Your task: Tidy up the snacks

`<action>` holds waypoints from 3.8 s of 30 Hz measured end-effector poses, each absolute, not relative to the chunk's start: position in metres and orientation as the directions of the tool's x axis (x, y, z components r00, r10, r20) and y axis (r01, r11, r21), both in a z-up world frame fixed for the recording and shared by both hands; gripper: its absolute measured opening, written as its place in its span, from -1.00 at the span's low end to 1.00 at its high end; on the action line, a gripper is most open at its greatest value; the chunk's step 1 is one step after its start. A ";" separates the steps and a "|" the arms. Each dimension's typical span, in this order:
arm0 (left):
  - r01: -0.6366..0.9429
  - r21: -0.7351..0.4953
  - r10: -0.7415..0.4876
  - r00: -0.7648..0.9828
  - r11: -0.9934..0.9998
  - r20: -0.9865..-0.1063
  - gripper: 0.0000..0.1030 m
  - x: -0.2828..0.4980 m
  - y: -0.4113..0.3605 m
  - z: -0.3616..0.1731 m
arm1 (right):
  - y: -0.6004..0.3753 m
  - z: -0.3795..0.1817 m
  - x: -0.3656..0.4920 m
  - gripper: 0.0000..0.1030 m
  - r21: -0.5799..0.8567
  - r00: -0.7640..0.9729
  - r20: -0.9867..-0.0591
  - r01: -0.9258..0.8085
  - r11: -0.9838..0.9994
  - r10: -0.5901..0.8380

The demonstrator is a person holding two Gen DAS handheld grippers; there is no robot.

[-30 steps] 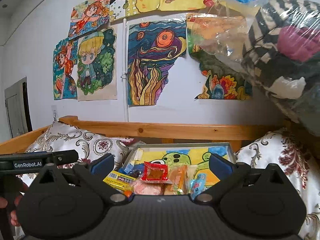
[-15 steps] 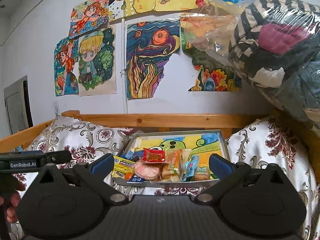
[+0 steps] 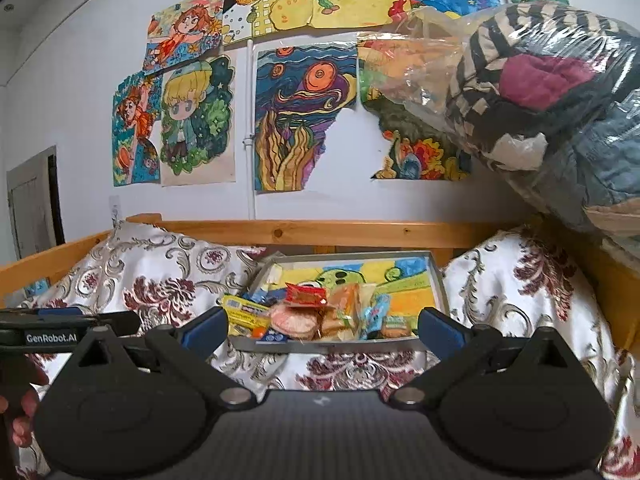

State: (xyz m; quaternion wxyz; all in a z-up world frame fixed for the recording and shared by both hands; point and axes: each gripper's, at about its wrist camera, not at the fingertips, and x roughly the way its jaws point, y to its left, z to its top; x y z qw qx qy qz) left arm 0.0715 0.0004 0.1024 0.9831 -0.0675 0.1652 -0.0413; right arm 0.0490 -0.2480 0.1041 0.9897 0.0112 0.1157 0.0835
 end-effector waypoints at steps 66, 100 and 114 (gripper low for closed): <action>0.077 -0.072 -0.099 0.920 0.994 -0.380 0.98 0.018 -0.001 0.007 | -0.241 -0.005 0.003 1.00 0.047 0.942 -0.329 -0.052 0.998 0.064; 0.078 -0.072 -0.100 0.918 0.994 -0.384 0.99 0.016 -0.002 0.006 | -0.241 -0.007 0.002 1.00 0.047 0.941 -0.333 -0.055 0.997 0.067; 0.078 -0.072 -0.100 0.918 0.994 -0.385 0.98 0.016 -0.002 0.006 | -0.241 -0.007 0.002 1.00 0.047 0.940 -0.333 -0.055 0.997 0.067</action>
